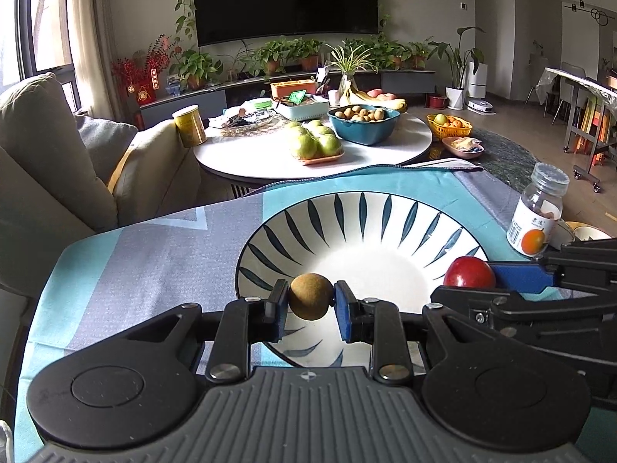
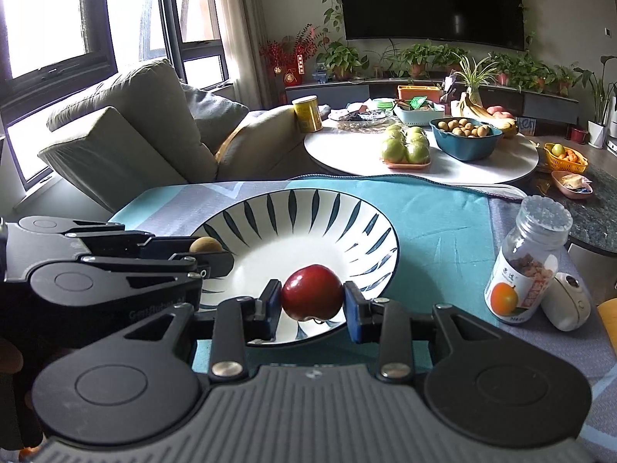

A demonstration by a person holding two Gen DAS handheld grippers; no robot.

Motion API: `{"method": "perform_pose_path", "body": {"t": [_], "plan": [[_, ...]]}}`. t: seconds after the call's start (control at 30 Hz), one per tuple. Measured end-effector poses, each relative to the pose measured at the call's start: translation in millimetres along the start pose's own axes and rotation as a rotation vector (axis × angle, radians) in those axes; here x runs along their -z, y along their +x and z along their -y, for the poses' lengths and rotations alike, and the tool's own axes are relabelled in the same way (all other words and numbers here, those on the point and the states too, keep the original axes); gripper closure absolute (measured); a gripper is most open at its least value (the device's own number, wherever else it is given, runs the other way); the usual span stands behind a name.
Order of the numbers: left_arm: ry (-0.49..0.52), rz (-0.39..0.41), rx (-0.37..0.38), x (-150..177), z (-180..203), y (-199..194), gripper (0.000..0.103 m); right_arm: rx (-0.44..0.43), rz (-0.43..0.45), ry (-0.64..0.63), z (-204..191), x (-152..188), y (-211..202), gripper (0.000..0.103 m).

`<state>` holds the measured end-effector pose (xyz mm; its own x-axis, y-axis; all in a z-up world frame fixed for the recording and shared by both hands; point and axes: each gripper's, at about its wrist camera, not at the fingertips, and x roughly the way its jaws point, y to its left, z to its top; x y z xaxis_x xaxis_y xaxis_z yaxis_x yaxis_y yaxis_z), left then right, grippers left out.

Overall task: Organize fruits
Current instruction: 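Carry the apple and kiwi with both tools over the striped white bowl, then open the right tool to drop the apple while the left tool drops the kiwi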

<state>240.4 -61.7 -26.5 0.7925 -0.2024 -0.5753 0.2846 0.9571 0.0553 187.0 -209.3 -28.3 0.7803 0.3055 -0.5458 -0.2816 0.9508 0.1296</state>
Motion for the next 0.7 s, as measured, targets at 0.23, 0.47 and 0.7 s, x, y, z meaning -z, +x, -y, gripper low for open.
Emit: {"method": "perform_pose_path", "body": {"t": [0.23, 0.47, 0.7], "plan": [[-0.014, -0.027, 0.001, 1.6, -1.9, 12.6, 0.079, 0.007, -0.002, -0.014, -0.7, -0.8, 7.5, 0.025], [-0.020, -0.030, 0.007, 0.8, -5.1, 16.1, 0.079, 0.018, 0.008, -0.014, -0.7, -0.2, 10.1, 0.025], [-0.031, -0.022, -0.002, -0.3, -7.2, 12.1, 0.078, 0.006, 0.037, -0.012, -0.6, 0.1, 6.2, 0.024]]}}
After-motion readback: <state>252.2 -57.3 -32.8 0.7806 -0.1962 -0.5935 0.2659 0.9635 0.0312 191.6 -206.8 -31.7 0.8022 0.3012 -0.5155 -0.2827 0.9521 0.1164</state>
